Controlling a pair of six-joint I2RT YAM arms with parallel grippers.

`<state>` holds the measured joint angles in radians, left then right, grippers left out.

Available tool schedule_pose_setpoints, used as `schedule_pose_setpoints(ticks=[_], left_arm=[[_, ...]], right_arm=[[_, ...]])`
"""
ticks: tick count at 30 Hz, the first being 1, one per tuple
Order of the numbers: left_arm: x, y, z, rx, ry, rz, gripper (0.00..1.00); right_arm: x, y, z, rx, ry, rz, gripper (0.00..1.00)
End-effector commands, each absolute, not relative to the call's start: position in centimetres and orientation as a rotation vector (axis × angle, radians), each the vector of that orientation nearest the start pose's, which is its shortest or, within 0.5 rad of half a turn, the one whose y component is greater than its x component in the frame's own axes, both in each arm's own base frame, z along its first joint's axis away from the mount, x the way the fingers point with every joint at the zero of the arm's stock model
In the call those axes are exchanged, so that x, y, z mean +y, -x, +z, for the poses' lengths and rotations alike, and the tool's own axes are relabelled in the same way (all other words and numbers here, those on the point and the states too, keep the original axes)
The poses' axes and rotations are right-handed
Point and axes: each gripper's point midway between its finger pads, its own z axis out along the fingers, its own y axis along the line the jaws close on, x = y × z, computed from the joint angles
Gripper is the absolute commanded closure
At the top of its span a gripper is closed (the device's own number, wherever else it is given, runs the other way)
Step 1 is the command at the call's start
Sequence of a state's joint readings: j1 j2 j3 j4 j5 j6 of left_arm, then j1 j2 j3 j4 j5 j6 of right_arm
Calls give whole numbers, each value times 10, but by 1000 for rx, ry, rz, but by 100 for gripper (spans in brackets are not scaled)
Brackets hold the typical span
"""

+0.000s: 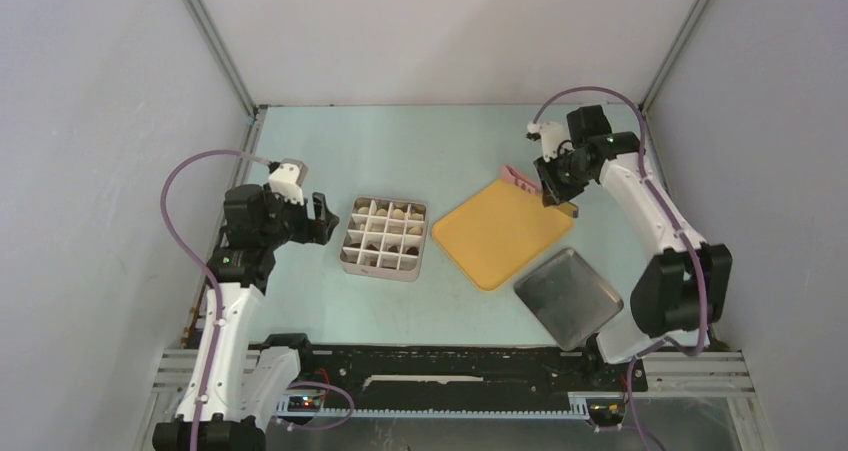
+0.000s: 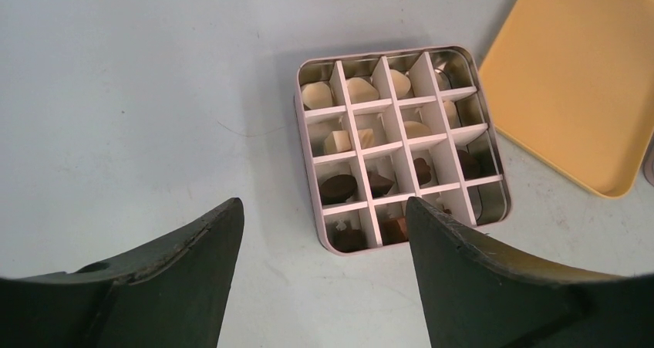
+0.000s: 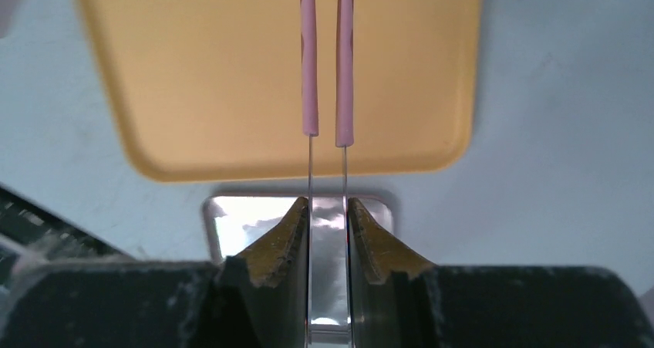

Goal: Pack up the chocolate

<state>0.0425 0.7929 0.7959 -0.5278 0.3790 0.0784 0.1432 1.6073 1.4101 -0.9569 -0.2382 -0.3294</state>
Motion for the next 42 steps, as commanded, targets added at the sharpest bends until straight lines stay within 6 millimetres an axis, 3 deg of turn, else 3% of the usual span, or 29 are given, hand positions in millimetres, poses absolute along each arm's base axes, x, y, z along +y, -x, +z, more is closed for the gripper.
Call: schedule_pose_setpoints(ticks=[1, 8, 11, 15, 20, 32, 42], left_arm=[[-52, -270, 202, 2045, -267, -346, 19], [-50, -269, 203, 2041, -260, -333, 18], [-49, -268, 204, 2036, -256, -328, 18], [-48, -267, 205, 2034, -254, -325, 17], [-48, -267, 205, 2031, -251, -328, 17], [-49, -266, 204, 2031, -256, -334, 17], [-49, -266, 204, 2030, -258, -337, 17]], right_arm=[[134, -299, 187, 2418, 948, 496, 84], [217, -228, 191, 2245, 1415, 693, 84], [238, -208, 187, 2215, 1544, 749, 84], [257, -196, 179, 2211, 1644, 780, 83], [266, -198, 163, 2245, 1689, 748, 82], [281, -222, 158, 2262, 1647, 698, 79], [279, -218, 148, 2306, 1674, 692, 74]])
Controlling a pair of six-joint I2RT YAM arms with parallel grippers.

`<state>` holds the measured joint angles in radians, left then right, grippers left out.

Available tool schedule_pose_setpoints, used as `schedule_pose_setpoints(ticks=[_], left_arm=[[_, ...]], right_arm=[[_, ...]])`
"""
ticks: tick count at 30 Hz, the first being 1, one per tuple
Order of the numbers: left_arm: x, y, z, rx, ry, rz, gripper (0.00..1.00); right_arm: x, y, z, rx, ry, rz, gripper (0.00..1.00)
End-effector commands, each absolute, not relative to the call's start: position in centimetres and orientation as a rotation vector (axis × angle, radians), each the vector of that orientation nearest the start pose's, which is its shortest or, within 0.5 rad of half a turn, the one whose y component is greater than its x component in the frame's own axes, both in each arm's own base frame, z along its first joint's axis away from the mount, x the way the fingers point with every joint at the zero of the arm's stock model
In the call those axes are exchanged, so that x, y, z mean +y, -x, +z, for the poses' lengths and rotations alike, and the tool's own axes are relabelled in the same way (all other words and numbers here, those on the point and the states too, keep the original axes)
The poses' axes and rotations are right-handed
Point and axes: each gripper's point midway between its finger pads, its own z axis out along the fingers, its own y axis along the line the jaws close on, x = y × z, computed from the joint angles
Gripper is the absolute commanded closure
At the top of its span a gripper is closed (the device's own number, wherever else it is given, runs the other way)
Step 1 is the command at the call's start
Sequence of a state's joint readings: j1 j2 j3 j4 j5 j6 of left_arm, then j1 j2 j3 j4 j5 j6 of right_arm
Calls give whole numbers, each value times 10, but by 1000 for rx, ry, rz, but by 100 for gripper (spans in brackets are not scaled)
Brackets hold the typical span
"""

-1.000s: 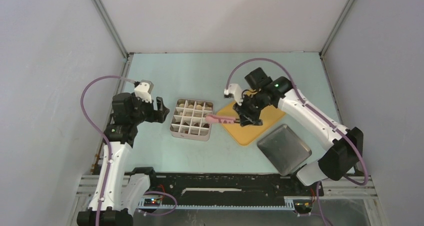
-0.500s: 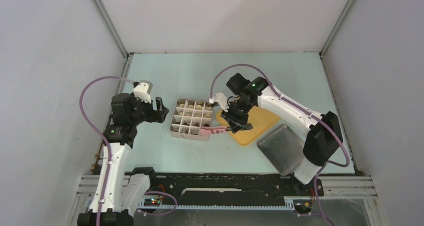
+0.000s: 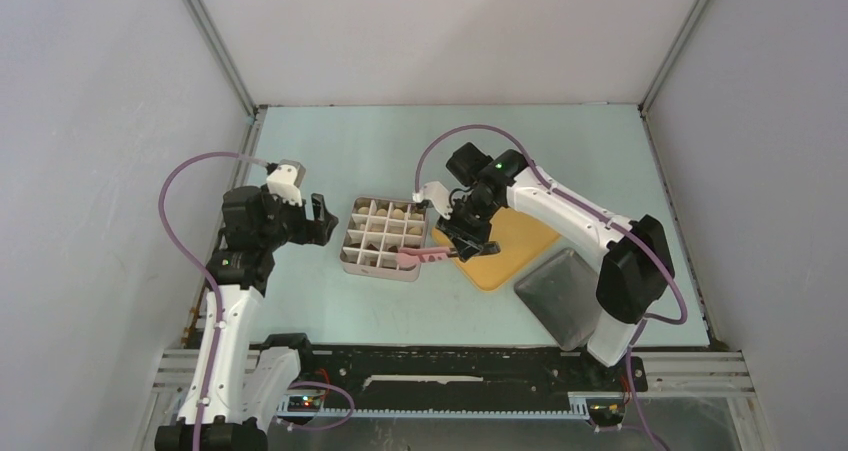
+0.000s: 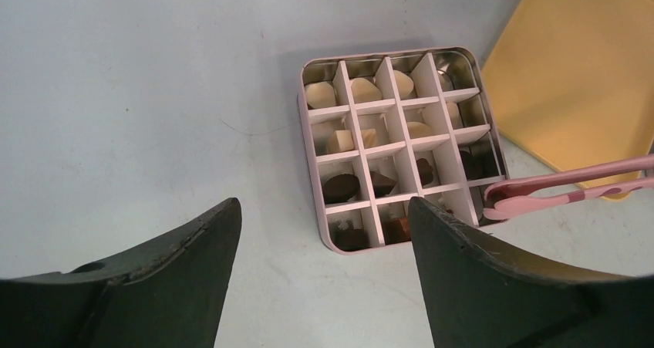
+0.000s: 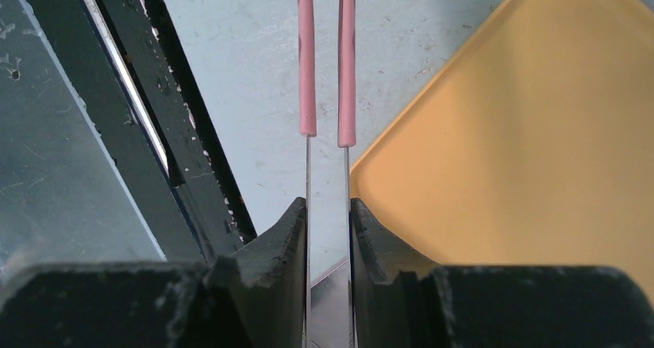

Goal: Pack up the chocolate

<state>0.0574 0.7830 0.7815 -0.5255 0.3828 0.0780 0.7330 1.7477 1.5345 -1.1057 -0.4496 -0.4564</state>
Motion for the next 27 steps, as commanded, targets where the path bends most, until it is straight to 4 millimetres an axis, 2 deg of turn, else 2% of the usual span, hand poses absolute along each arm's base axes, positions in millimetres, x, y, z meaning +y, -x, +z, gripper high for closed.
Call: schedule_pose_setpoints(ticks=[1, 4, 11, 14, 16, 19, 21, 24, 25, 27], left_arm=[[-49, -266, 204, 2030, -258, -337, 17], [-49, -266, 203, 2031, -257, -337, 17], [-50, -266, 203, 2033, -259, -344, 17], [-51, -267, 201, 2039, -255, -353, 17], [-52, -269, 199, 2046, -249, -360, 17], [-52, -271, 193, 2062, -216, -375, 16], [-52, -272, 190, 2068, -198, -386, 15], [-53, -275, 186, 2071, -187, -395, 11], [-54, -276, 185, 2073, -189, -399, 10], [-56, -276, 181, 2090, -153, -432, 8]], right_arm=[[279, -218, 148, 2305, 1672, 690, 73], [280, -220, 151, 2294, 1663, 686, 68], [273, -230, 167, 2262, 1616, 659, 71], [257, -241, 179, 2260, 1538, 638, 72], [239, -253, 187, 2267, 1446, 625, 73], [199, -275, 189, 2302, 1253, 569, 73], [167, -295, 182, 2313, 1079, 502, 72], [102, -323, 165, 2357, 772, 355, 71], [73, -331, 158, 2383, 655, 310, 71], [28, -341, 146, 2408, 471, 252, 71]])
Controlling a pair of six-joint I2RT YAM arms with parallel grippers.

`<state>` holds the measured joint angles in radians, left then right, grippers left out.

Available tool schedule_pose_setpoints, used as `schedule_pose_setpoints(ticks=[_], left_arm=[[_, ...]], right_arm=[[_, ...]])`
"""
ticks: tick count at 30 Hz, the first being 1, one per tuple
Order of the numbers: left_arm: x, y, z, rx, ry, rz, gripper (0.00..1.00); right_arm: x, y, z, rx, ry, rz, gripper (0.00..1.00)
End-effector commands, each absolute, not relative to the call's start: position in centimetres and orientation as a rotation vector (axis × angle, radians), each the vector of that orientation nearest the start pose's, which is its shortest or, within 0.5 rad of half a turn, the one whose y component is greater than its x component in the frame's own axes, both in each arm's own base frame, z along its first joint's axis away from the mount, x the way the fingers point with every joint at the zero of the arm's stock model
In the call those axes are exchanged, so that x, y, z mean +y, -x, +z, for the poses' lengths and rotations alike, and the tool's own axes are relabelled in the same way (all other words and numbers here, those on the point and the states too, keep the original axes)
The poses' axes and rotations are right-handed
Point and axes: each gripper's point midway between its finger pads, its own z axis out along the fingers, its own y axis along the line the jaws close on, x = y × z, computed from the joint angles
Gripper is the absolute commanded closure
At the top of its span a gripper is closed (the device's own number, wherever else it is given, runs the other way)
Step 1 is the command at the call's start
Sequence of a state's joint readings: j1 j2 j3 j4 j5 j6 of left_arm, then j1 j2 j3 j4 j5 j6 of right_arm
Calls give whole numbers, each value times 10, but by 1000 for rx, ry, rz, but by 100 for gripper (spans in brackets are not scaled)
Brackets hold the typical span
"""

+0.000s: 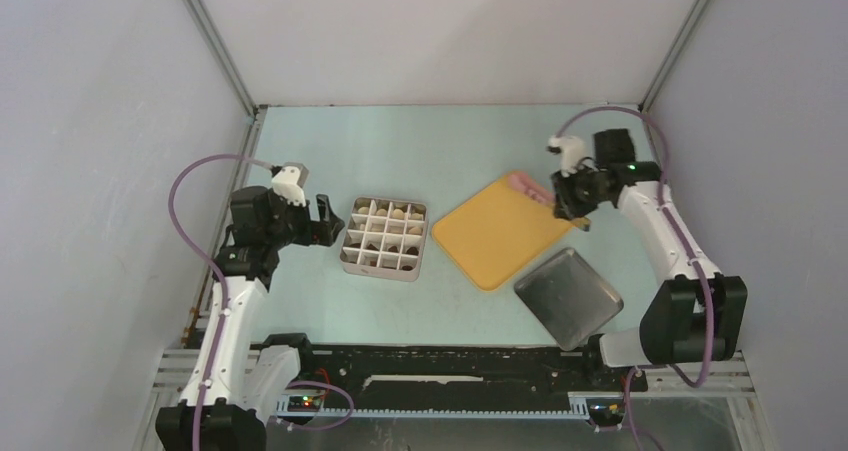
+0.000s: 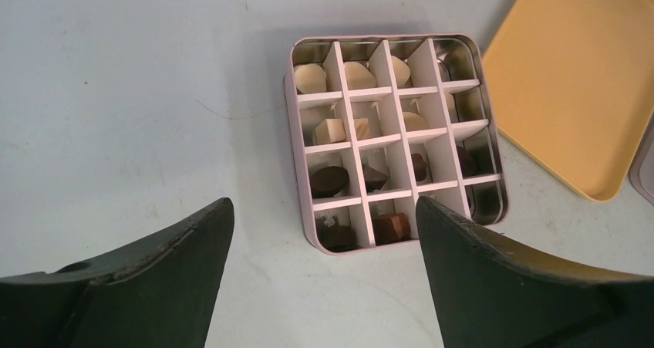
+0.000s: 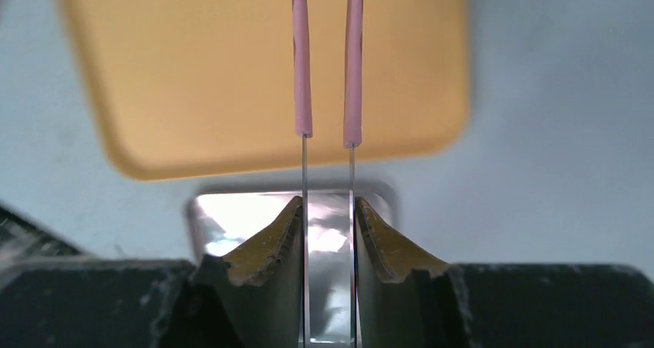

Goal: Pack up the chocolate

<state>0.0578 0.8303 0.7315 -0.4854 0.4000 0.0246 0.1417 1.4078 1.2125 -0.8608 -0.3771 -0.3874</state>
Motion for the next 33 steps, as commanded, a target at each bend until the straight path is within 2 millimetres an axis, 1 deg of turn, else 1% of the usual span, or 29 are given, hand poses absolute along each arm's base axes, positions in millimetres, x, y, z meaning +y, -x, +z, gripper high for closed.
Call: schedule_pose_setpoints(ticks=[1, 4, 6, 7, 12, 15, 17, 19, 22, 26, 27, 29, 31, 33], left_arm=[[-58, -276, 179, 2093, -154, -438, 8], [-61, -276, 177, 2096, -158, -455, 7], [-62, -276, 176, 2097, -159, -458, 7], [-62, -276, 176, 2098, -158, -459, 7], [-63, -276, 172, 2104, -150, -471, 7], [-65, -277, 172, 2104, -157, -472, 7], [-66, -277, 172, 2106, -160, -474, 7], [-66, -277, 172, 2108, -159, -473, 7], [-65, -276, 170, 2108, -163, -464, 7], [-61, -278, 168, 2103, -152, -436, 6], [-59, -279, 168, 2105, -145, -429, 7], [-60, -279, 166, 2112, -137, -438, 7], [-63, -279, 166, 2112, -138, -459, 7], [-65, -280, 166, 2114, -138, -472, 7]], right_arm=[[9, -342, 140, 2419, 395, 239, 71], [-36, -341, 122, 2467, 236, 179, 71], [-58, -337, 109, 2503, 167, 140, 71], [-64, -334, 104, 2519, 143, 135, 71], [-78, -322, 77, 2621, 84, 133, 68], [-88, -318, 59, 2679, 39, 98, 65], [-91, -317, 49, 2708, 25, 101, 65], [-90, -315, 44, 2723, 20, 115, 64], [-90, -312, 47, 2724, 11, 128, 60], [-93, -310, 65, 2671, -28, 134, 34], [-92, -310, 73, 2649, -30, 149, 29], [-85, -307, 86, 2605, -8, 177, 28], [-71, -302, 102, 2554, 42, 221, 30], [-41, -292, 118, 2516, 177, 321, 34]])
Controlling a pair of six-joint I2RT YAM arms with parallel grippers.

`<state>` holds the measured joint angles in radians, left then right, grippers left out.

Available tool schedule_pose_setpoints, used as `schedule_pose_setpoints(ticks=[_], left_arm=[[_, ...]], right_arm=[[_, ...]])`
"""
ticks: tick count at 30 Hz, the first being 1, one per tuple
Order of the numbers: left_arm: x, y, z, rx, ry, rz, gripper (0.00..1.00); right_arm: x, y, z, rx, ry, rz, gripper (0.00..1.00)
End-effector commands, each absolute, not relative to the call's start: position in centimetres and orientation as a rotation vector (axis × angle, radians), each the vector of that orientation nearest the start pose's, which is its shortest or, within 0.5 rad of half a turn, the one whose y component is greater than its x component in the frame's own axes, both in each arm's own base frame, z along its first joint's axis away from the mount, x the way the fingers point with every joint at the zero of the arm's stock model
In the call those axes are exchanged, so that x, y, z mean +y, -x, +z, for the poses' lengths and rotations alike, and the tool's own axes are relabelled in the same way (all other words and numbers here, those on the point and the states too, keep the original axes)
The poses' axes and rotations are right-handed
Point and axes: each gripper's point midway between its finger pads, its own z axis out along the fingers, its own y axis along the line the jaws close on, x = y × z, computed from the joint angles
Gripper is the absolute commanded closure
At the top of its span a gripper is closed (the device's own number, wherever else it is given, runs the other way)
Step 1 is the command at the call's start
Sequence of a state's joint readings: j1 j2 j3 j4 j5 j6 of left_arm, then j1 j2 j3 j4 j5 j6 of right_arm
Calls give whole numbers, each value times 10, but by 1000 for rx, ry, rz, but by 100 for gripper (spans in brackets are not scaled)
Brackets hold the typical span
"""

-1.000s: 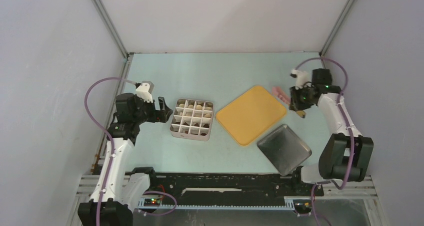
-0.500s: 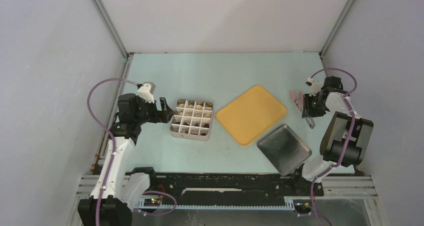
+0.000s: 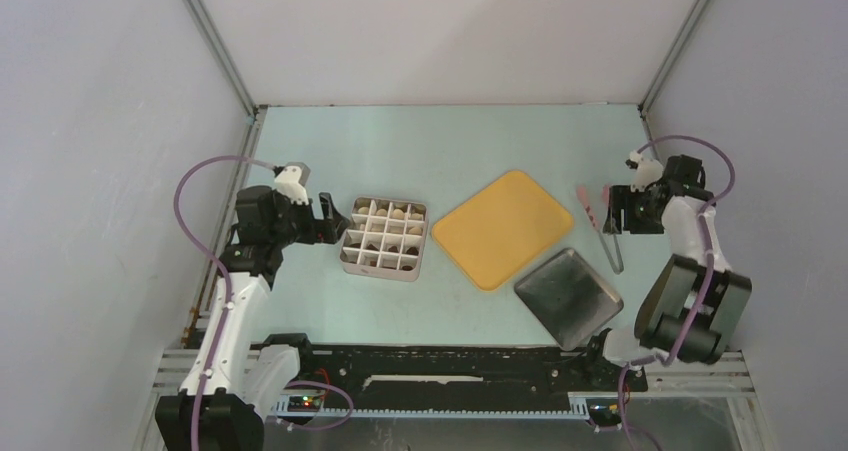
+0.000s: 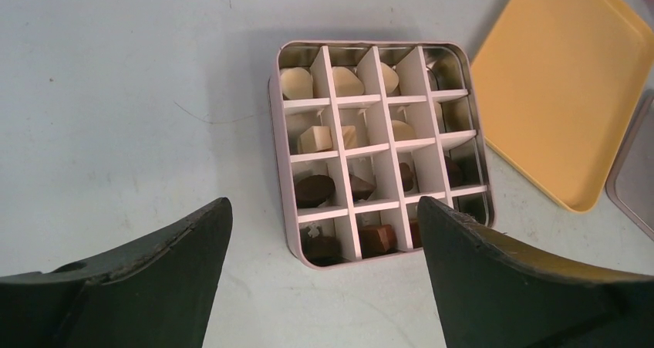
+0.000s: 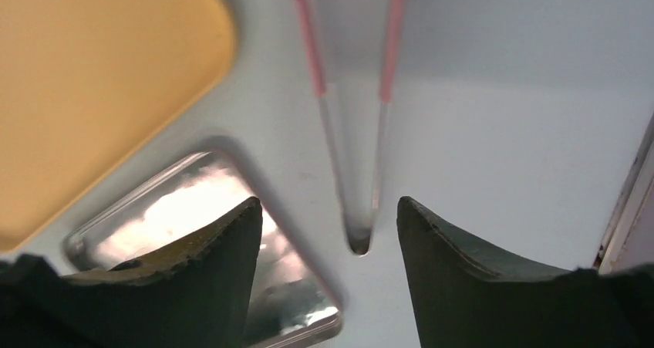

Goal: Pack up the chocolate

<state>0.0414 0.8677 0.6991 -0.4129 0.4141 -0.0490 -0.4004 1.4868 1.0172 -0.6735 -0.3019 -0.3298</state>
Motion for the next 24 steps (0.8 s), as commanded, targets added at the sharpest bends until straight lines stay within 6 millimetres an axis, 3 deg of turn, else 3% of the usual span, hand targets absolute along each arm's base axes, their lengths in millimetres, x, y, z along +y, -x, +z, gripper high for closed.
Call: schedule_pose_setpoints(ticks=[1, 3, 6, 8, 13, 21, 24], left_arm=[[-65, -280, 166, 2113, -139, -472, 7], [-64, -282, 168, 2107, -137, -465, 7], [-62, -285, 172, 2097, -128, -455, 8], [-62, -286, 173, 2096, -126, -453, 8], [-60, -285, 171, 2101, -126, -441, 8], [-55, -286, 170, 2105, -118, -406, 8], [-54, -286, 171, 2105, -118, -401, 8]], right_arm=[[-21, -283, 122, 2518, 265, 386, 36], [17, -262, 120, 2555, 462, 471, 41], [63, -225, 101, 2620, 814, 458, 49], [81, -212, 96, 2598, 987, 434, 58], [102, -197, 93, 2581, 1213, 400, 62], [127, -168, 56, 2656, 1558, 379, 64], [126, -170, 47, 2629, 1631, 304, 65]])
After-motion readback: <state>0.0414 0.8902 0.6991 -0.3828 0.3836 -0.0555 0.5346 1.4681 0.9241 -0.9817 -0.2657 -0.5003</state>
